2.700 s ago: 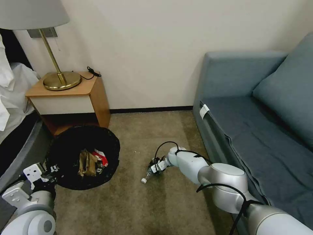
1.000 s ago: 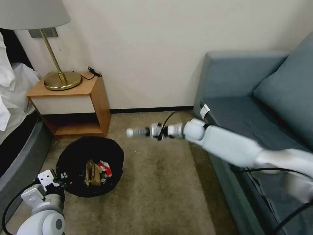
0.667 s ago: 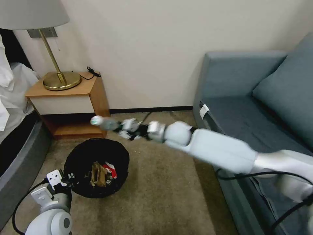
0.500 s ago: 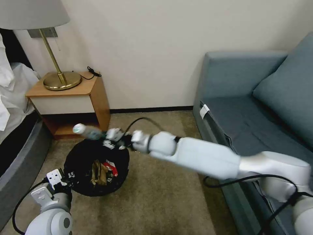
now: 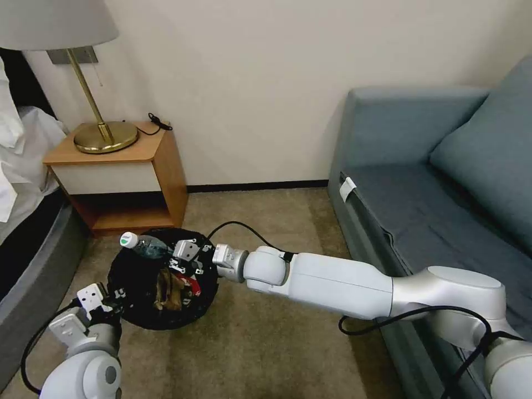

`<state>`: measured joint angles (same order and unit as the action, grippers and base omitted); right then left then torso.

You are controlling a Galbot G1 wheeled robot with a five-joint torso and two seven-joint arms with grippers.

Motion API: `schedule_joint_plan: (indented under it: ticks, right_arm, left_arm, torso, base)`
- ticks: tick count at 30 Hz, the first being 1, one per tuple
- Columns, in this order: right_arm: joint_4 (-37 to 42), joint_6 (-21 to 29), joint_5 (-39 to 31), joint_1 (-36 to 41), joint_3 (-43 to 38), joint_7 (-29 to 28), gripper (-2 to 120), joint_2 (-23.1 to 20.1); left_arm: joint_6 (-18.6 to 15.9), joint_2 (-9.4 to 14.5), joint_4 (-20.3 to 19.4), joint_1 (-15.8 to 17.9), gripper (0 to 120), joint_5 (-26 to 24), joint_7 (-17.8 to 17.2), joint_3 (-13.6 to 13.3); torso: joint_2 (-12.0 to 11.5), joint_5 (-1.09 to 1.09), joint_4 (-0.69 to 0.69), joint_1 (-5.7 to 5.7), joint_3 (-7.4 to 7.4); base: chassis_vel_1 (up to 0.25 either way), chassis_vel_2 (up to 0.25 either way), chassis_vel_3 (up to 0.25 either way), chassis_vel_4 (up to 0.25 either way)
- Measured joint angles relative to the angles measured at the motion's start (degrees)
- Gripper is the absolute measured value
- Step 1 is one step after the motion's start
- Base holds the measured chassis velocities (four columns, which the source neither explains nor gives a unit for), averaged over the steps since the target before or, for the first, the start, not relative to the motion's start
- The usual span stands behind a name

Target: Pick up the trash bin, then pick up the garbage on the floor and place it into the trash bin.

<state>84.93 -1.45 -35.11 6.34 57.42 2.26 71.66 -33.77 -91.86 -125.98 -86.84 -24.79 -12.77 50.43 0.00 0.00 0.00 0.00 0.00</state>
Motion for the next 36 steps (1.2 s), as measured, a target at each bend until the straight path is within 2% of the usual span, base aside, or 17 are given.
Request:
schedule_joint_plan:
  ticks: [1, 5, 6, 8, 11, 13, 16, 22, 23, 25, 26, 28, 30, 31, 33, 36]
  right_arm:
    - [0.14, -0.07, 0.04, 0.03, -0.09, 0.01, 40, -0.27]
    - [0.36, -0.41, 0.15, 0.22, -0.37, 0.04, 50, -0.69]
    - [0.42, -0.52, 0.21, 0.3, -0.5, 0.04, 59, -0.77]
    - [0.49, -0.54, 0.25, 0.34, -0.56, 0.05, 62, -0.81]
    - [0.68, -0.57, 0.41, 0.38, -0.73, -0.08, 77, -0.86]
    - [0.85, -0.57, 0.42, 0.38, -0.75, -0.14, 80, -0.9]
    - [1.4, -0.57, 0.45, 0.37, -0.98, -0.55, 95, -1.19]
    - [3.05, -0.57, 0.45, 0.45, -2.87, -1.31, 100, -2.15]
    - [3.75, -0.56, 0.45, 0.49, -3.72, -1.46, 100, -2.5]
    - [6.33, -0.39, 0.3, 0.59, -6.35, -1.75, 100, -4.01]
    - [6.33, -0.39, 0.3, 0.59, -6.35, -1.75, 100, -4.01]
    - [8.53, -0.11, 0.07, 0.71, -8.06, -2.04, 100, -5.65]
    - [10.15, 0.14, -0.03, 0.97, -9.39, -2.14, 100, -7.1]
    - [10.15, 0.14, -0.03, 0.97, -9.39, -2.14, 100, -7.1]
    - [12.21, 0.27, -0.02, 1.8, -11.25, -2.18, 100, -9.31]
    - [13.19, 0.28, 0.15, 2.79, -12.63, -2.18, 100, -10.7]
  left_arm:
    - [-0.04, 0.05, -0.11, -0.01, 2, -0.06, -0.01, 0.06]
    - [-0.15, 0.14, -0.43, -0.16, 2, -0.26, -0.05, 0.19]
    - [-0.16, 0.15, -0.54, -0.26, 2, -0.31, -0.08, 0.26]
    - [-0.17, 0.15, -0.62, -0.33, 2, -0.34, -0.09, 0.3]
    - [-0.17, 0.07, -0.78, -0.47, 2, -0.4, -0.12, 0.34]
    - [-0.17, 0.02, -0.79, -0.48, 2, -0.42, -0.14, 0.33]
    - [-0.3, -0.2, -0.89, -0.5, 2, -0.93, -0.43, 0.15]
    - [-1.19, -0.25, -1.49, -0.79, 2, -3.26, -2.69, -0.07]
    - [-1.9, -0.25, -1.73, -0.9, 2, -5.0, -4.02, -0.12]
    - [-4.59, -0.24, -2.44, -1.06, 2, -13.79, -9.74, -0.24]
    - [-4.59, -0.24, -2.44, -1.06, 2, -13.79, -9.74, -0.24]
    - [-6.31, 0.0, -2.38, -1.02, 2, -20.61, -14.07, -0.07]
    - [-7.33, 0.28, -1.9, -0.94, 2, -25.26, -17.36, 0.16]
    - [-7.33, 0.28, -1.9, -0.94, 2, -25.26, -17.36, 0.16]
    - [-8.37, 0.62, -0.49, -0.82, 2, -29.49, -21.27, 0.54]
    - [-8.53, 0.82, 1.12, -0.66, 2, -30.04, -22.82, 0.63]
  torso:
    - [0.0, 0.0, 0.0, 0.0, 0.0]
    - [0.0, 0.0, -0.01, 0.0, 0.0]
    - [0.0, 0.0, 0.0, 0.0, 0.0]
    - [0.0, 0.0, 0.0, 0.0, 0.0]
    - [0.0, 0.0, 0.0, 0.0, 0.0]
    - [0.0, 0.0, 0.0, 0.0, 0.0]
    - [0.0, 0.0, 0.0, 0.0, 0.0]
    - [0.0, 0.01, 0.0, 0.0, 0.0]
    - [0.0, 0.01, 0.0, 0.0, 0.0]
    - [0.0, 0.01, 0.01, 0.0, 0.0]
    - [0.0, 0.01, 0.01, 0.0, 0.0]
    - [0.0, 0.0, -0.01, 0.0, 0.0]
    - [0.0, 0.02, -0.01, 0.0, 0.0]
    - [0.0, 0.02, -0.01, 0.0, 0.0]
    - [0.0, 0.01, 0.0, 0.0, 0.0]
    - [0.0, 0.01, 0.0, 0.0, 0.0]
  base:
    - [0.0, 0.0, 0.0, 0.0]
    - [0.0, 0.0, 0.0, 0.0]
    - [0.0, 0.0, 0.0, 0.0]
    - [0.0, 0.0, 0.0, 0.0]
    - [0.0, 0.0, 0.0, 0.0]
    - [0.0, 0.0, 0.0, 0.0]
    - [0.0, 0.0, 0.0, 0.0]
    - [0.0, 0.0, 0.0, 0.0]
    - [0.0, 0.0, 0.0, 0.0]
    - [0.0, 0.0, 0.0, 0.0]
    - [0.0, 0.0, 0.0, 0.0]
    - [0.0, 0.0, 0.0, 0.0]
    - [0.0, 0.0, 0.0, 0.0]
    - [0.0, 0.0, 0.0, 0.0]
    - [0.0, 0.0, 0.0, 0.0]
    - [0.0, 0.0, 0.0, 0.0]
